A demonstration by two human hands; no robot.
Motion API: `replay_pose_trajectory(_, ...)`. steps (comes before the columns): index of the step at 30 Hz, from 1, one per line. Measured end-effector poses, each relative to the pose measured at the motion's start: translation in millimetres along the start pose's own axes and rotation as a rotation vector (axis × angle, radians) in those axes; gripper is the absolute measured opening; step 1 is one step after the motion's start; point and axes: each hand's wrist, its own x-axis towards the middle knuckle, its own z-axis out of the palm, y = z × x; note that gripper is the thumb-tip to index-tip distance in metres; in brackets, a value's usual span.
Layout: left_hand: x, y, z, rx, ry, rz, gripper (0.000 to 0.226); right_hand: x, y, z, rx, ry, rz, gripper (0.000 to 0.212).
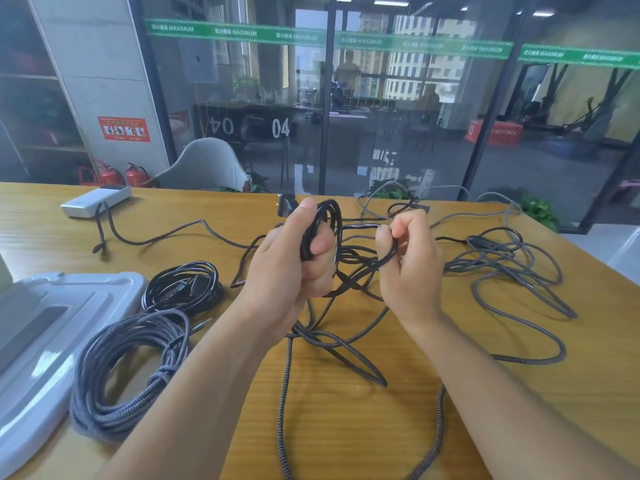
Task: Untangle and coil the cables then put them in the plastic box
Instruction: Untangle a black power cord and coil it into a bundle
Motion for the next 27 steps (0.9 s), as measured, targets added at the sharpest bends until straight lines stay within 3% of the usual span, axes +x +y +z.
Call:
replay_pose_trajectory(3, 0.2, -2.4, 2.2, 0.022, -0.005, -0.004, 0.054, -0.1, 3.7, -0.9, 0.077, -0.120, 0.130, 0.021)
replay_pose_trajectory(6, 1.3, -3.6, -1.1, 0.059, 0.009, -0.005, 0.053, 7.4, -3.7, -3.6, 0.456, -0.375, 0.395, 0.026)
replay_pose_trajectory(8, 2.8, -3.0, -5.9, 0.091, 0.052, 0.002, 0.053, 18.4, -1.5, -14.0, 0.604, -0.418, 0.495, 0.038)
replay_pose_trajectory(11, 5.1, -1.1, -14.2, 0.073, 0.127, 0.016, 0.053, 34.4, 4.0, -37.7, 0.996, -0.309, 0.579, 0.047)
replay_pose_trajectory(14, 6.1, -0.3, -17.5, 0.043, 0.151, 0.022, 0.053, 41.7, 7.2, -48.0, 1.315, -0.092, 0.758, 0.020)
replay_pose_trajectory(15, 5.9, -0.5, -17.2, 0.050, 0.151, 0.018, 0.053, 41.5, 9.9, -48.0, 1.292, -0.075, 0.829, 0.015)
replay_pose_trajectory(18, 6.2, -3.7, -14.2, 0.099, 0.132, 0.002, 0.054, 43.6, 23.2, -53.6, 0.885, -0.279, 0.921, 0.045)
replay_pose_trajectory(20, 6.2, -5.7, -13.2, 0.134, 0.129, -0.005, 0.054, 41.8, 28.0, -59.8, 0.363, -0.506, 0.702, 0.045)
replay_pose_trajectory(22, 6.7, -7.3, -13.8, 0.141, 0.138, -0.010, 0.053, 38.0, 28.9, -62.6, -0.025, -0.623, 0.431, 0.030)
replay_pose_trajectory(25, 7.8, -10.9, -14.8, 0.172, 0.142, -0.028, 0.054, 32.1, 28.9, -57.2, -0.412, -0.686, 0.186, 0.025)
replay_pose_trajectory(27, 7.7, -13.8, -14.2, 0.211, 0.136, -0.043, 0.055, 30.7, 29.7, -49.8, -0.408, -0.607, 0.122, 0.021)
